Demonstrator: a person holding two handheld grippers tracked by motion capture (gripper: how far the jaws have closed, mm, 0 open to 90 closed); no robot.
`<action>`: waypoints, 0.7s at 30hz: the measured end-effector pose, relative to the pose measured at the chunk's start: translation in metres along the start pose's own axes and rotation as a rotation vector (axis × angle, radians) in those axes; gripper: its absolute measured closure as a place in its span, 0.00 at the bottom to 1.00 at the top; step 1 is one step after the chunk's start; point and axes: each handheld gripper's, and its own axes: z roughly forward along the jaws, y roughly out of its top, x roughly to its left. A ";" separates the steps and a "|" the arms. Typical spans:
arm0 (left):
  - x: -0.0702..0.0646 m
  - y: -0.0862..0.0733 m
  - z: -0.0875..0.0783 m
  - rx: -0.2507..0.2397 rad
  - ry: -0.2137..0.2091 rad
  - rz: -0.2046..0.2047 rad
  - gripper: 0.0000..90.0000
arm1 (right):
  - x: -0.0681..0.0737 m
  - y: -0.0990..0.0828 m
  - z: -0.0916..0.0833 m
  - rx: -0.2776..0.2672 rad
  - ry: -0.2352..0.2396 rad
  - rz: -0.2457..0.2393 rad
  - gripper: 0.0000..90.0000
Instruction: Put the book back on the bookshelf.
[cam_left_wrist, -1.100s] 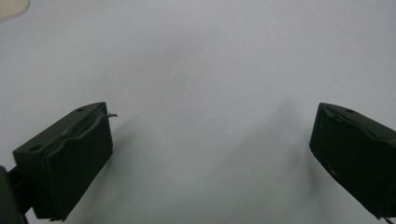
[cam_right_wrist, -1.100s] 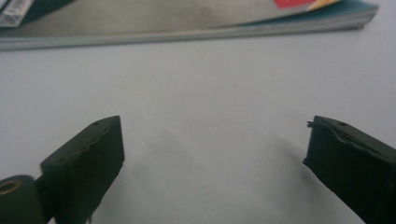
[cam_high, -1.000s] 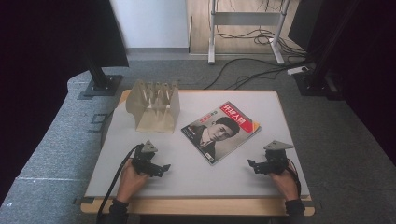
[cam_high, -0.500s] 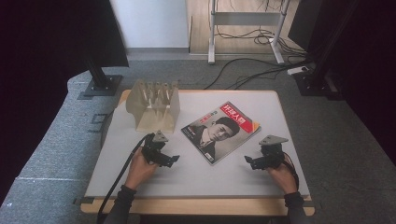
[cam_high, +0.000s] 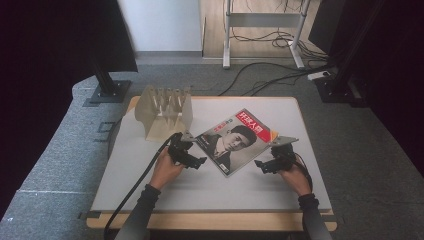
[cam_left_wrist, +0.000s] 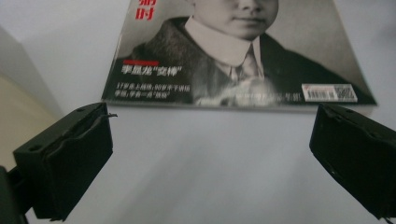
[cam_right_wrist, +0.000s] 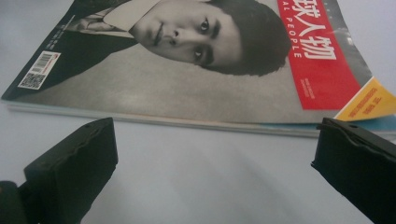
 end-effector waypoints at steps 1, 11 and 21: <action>0.001 0.006 0.006 -0.005 -0.014 -0.011 0.00 | 0.000 0.002 0.001 0.002 0.000 -0.002 0.00; 0.000 0.024 0.031 0.013 -0.013 -0.002 0.00 | -0.007 0.016 0.015 0.005 -0.015 -0.029 0.00; 0.000 0.039 0.062 0.034 0.002 0.012 0.00 | -0.019 0.021 0.031 0.034 -0.026 -0.020 0.01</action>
